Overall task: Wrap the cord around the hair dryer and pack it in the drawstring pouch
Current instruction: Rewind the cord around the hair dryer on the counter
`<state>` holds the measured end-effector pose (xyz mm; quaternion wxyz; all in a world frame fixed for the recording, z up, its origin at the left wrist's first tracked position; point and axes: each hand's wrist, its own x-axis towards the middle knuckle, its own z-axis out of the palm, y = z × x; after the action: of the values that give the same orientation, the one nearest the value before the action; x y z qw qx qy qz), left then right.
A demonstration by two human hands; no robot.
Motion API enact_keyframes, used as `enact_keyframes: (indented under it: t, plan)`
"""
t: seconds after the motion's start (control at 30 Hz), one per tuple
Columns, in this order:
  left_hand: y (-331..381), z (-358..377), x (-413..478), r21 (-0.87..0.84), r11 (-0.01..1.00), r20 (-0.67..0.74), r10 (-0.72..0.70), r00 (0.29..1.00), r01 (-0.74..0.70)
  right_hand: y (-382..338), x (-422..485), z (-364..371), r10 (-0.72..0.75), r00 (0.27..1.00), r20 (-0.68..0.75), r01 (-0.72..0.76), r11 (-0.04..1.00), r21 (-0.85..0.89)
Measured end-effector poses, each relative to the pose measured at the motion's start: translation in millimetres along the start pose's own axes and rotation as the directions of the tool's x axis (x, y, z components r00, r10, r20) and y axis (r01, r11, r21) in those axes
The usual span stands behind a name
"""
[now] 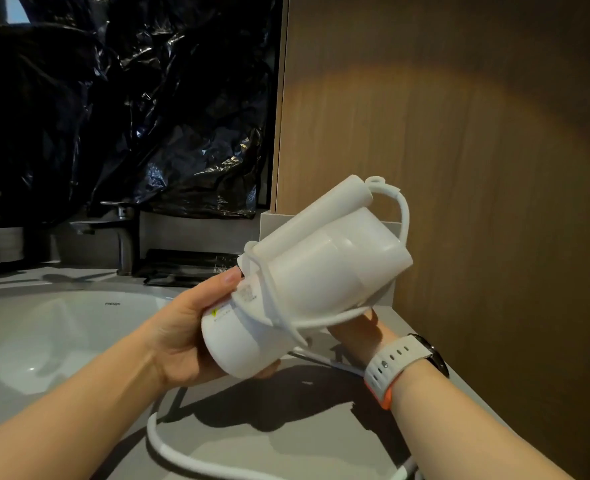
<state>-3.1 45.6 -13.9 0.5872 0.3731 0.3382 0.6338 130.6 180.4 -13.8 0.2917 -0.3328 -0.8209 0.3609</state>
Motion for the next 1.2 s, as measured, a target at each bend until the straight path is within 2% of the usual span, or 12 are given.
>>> enact_keyframes:
  t: [0.03,0.07,0.17,0.33,0.5,0.67,0.87,1.07,1.2]
  plan:
    - [0,-1,0,-0.045,0.998,-0.017,0.037,0.999,-0.037,2,0,-2,0.054,0.997,-0.06,-0.049,0.996,0.079]
    - [0,2,-2,-0.063,0.995,-0.03,0.07,0.997,-0.072,8,3,-2,0.082,0.993,-0.09,-0.076,0.995,0.067]
    - [2,-1,5,-0.076,0.984,-0.062,0.155,0.986,-0.16,13,9,3,-0.043,0.993,-0.113,0.03,0.994,-0.108]
    - [6,-8,13,-0.073,0.977,-0.164,0.188,0.968,-0.201,13,12,3,-0.046,0.996,-0.077,0.032,0.985,-0.169]
    - [9,-14,18,0.009,0.961,-0.264,0.269,0.926,-0.277,4,2,10,-0.138,0.99,-0.004,0.133,0.959,-0.252]
    - [15,-28,20,0.08,0.94,-0.372,0.336,0.865,-0.331,-2,1,14,-0.173,0.985,-0.025,0.152,0.918,-0.365]
    - [20,-34,20,0.329,0.872,-0.365,0.472,0.802,-0.363,-5,-4,10,-0.187,0.982,0.008,0.177,0.919,-0.352]
    - [12,-28,27,0.435,0.796,-0.458,0.599,0.657,-0.421,-8,-10,12,-0.159,0.987,0.035,0.162,0.945,-0.285]
    - [7,-28,29,0.569,0.708,-0.436,0.691,0.577,-0.418,-6,-9,16,-0.146,0.988,0.058,0.157,0.949,-0.275]
